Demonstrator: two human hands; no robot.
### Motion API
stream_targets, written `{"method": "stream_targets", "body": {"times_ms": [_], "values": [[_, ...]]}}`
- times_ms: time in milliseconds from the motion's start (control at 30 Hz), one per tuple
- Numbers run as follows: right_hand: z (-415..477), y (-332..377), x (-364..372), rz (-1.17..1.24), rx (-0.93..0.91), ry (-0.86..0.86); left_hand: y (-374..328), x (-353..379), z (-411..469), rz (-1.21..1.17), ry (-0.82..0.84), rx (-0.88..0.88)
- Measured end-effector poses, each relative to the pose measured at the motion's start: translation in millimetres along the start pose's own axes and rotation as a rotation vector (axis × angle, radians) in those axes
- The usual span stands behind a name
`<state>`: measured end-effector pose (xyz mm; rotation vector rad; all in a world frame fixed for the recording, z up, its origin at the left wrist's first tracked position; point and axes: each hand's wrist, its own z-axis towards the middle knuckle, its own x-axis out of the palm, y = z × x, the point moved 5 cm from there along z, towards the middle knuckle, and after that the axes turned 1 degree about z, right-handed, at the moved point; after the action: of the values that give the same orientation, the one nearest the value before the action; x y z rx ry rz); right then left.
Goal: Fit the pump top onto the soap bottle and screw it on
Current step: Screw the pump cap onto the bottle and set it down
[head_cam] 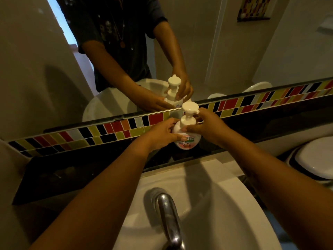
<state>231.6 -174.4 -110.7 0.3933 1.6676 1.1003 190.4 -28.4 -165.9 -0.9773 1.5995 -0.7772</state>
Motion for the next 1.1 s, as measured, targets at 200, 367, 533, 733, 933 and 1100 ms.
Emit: {"method": "stream_targets", "body": {"times_ms": [200,367,533,733,933,1100], "values": [[-9,-7,16,-0.038,-0.03,-0.213,1,-1,-1,0.018,0.0,0.01],[-16,-10,13,-0.039,-0.053,-0.221,2,0,0,0.007,-0.001,0.011],[-6,-3,6,0.017,-0.026,-0.059,2,-1,2,-0.017,0.016,0.002],[-6,-4,0,0.039,-0.016,0.095,1,0,1,-0.021,0.009,0.005],[-6,-4,10,-0.096,-0.036,-0.194,1,1,1,-0.037,0.012,0.006],[-9,-4,11,-0.081,-0.026,-0.151,2,0,1,-0.032,0.009,-0.003]]}}
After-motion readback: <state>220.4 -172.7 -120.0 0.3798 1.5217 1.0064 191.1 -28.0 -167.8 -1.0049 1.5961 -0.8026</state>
